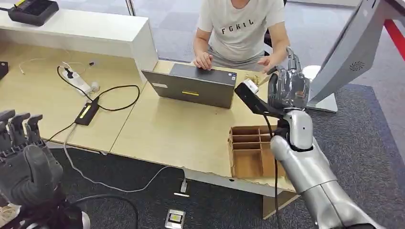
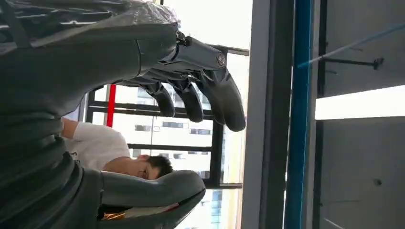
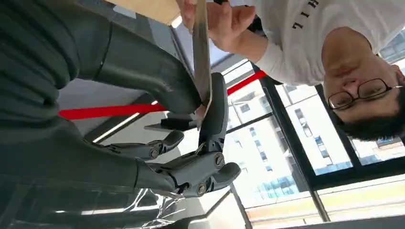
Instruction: Pass the card to the sensor for recognition and then transmit it.
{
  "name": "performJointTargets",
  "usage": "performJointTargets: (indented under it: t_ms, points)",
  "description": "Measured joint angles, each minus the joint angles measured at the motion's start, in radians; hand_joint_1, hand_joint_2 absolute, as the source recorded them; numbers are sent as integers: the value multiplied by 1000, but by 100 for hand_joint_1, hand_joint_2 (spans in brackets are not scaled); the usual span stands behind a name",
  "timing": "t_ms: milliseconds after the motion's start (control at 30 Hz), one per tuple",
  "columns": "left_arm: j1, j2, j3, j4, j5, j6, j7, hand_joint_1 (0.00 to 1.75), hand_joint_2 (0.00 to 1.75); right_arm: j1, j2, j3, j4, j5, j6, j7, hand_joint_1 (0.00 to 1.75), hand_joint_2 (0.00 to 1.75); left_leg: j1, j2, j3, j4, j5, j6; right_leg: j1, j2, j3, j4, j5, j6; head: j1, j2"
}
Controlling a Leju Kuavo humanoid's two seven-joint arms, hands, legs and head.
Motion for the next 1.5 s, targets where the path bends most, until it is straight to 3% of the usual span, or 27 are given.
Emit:
performJointTargets:
  t_ms: [167, 667, 700, 733, 1033, 1233, 1333, 1500]
  points:
    - [1, 0, 0, -5, -21, 37, 0, 68, 175, -28, 19, 2, 41, 56, 16, 55, 175, 175, 0, 0, 0, 0, 0, 0, 0, 0, 0, 0, 0, 0, 0, 0]
    - [14, 7, -16, -32, -35, 79, 0, 68, 175, -62, 34, 6, 114, 98, 63, 78, 175, 175, 0, 0, 0, 0, 0, 0, 0, 0, -1, 0, 0, 0, 0, 0]
    - [14, 7, -16, -32, -34, 78, 0, 68, 175, -64, 34, 7, 116, 98, 64, 78, 143, 175, 0, 0, 0, 0, 0, 0, 0, 0, -1, 0, 0, 0, 0, 0]
    - [14, 8, -16, -32, -32, 77, 0, 68, 175, -66, 34, 7, 119, 99, 67, 78, 0, 175, 0, 0, 0, 0, 0, 0, 0, 0, -1, 0, 0, 0, 0, 0]
    - [14, 14, -17, -34, -16, 69, 0, 72, 175, -85, 34, 10, 149, 101, 42, 62, 0, 175, 0, 0, 0, 0, 0, 0, 0, 0, -1, 0, 0, 0, 0, 0]
    - [14, 27, -20, -29, 8, 53, 0, 72, 175, -83, 25, 10, 135, 56, -25, -3, 0, 175, 0, 0, 0, 0, 0, 0, 0, 0, -1, 0, 0, 0, 0, 0]
    - [14, 31, -21, -28, 9, 53, 0, 72, 175, -60, 11, 8, 82, 32, -48, -29, 0, 175, 0, 0, 0, 0, 0, 0, 0, 0, -1, 0, 0, 0, 0, 0]
    - [29, 32, -20, -28, 6, 48, 0, 75, 175, 61, -24, -2, -102, 5, -21, -60, 0, 175, 0, 0, 0, 0, 0, 0, 0, 0, -1, 0, 0, 0, 0, 0]
